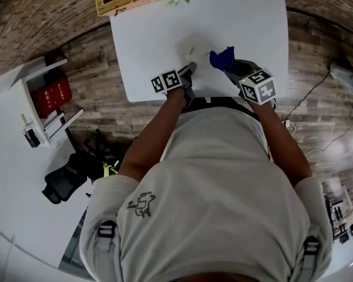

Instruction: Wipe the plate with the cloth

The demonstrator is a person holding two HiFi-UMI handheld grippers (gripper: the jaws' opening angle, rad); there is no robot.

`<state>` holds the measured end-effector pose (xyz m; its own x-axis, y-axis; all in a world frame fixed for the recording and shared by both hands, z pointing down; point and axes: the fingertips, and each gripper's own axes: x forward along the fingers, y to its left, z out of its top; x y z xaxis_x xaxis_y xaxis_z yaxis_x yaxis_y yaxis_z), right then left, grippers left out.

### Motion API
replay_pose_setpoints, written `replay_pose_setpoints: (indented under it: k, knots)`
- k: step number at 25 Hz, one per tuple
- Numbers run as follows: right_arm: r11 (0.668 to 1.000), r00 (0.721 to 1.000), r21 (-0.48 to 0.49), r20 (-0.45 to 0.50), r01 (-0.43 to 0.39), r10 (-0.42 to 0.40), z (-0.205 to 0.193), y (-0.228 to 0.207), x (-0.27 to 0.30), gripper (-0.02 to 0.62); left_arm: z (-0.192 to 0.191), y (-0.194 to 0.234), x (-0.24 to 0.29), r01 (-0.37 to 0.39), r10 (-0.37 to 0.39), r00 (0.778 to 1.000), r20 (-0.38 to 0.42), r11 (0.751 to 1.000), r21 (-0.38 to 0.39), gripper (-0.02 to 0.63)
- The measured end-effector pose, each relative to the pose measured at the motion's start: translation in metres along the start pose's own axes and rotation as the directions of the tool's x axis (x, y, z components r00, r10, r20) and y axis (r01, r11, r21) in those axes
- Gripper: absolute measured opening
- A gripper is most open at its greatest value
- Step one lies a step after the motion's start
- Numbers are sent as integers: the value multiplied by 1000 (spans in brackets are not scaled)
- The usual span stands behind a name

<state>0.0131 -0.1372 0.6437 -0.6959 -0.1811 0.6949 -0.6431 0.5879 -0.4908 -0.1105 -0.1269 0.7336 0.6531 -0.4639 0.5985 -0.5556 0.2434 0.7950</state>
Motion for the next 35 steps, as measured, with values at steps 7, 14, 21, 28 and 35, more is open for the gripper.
replay_pose_setpoints:
  k: [7, 14, 21, 28, 35]
  knots:
    - [999, 1000, 33, 0, -9, 9, -15, -2, -3, 130, 2, 9, 9, -70, 71, 997, -25, 996, 62, 21]
    - [999, 999, 33, 38, -6, 5, -17, -7, -20, 130, 12, 9, 16, -201, 228, 973, -45, 922, 332, 55]
    - [1000, 997, -5, 82, -15, 15, -12, 2, -37, 130, 29, 25, 17, -372, 429, 903, 32, 742, 558, 106]
    - [996, 994, -88, 110, -9, 19, 1, 18, -55, 130, 36, 30, 12, -429, 494, 865, 88, 638, 639, 106]
    - [989, 980, -146, 199, 6, 23, 21, 28, -64, 130, 49, 0, -18, -447, 409, 888, 211, 657, 607, 106]
